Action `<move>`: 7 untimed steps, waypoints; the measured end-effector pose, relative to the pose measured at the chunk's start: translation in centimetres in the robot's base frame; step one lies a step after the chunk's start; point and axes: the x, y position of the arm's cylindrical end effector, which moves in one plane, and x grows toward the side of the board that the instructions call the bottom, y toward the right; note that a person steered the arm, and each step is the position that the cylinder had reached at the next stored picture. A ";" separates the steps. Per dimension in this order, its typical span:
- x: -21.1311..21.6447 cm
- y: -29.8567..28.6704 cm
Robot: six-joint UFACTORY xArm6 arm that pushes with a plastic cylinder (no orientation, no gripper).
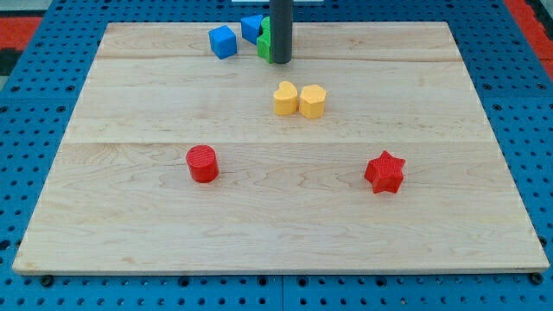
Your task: Move the yellow blocks slightly to the right side of the board
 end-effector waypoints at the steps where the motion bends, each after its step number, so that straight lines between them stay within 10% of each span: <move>1: 0.0 0.0; 7: 8.6 -2.1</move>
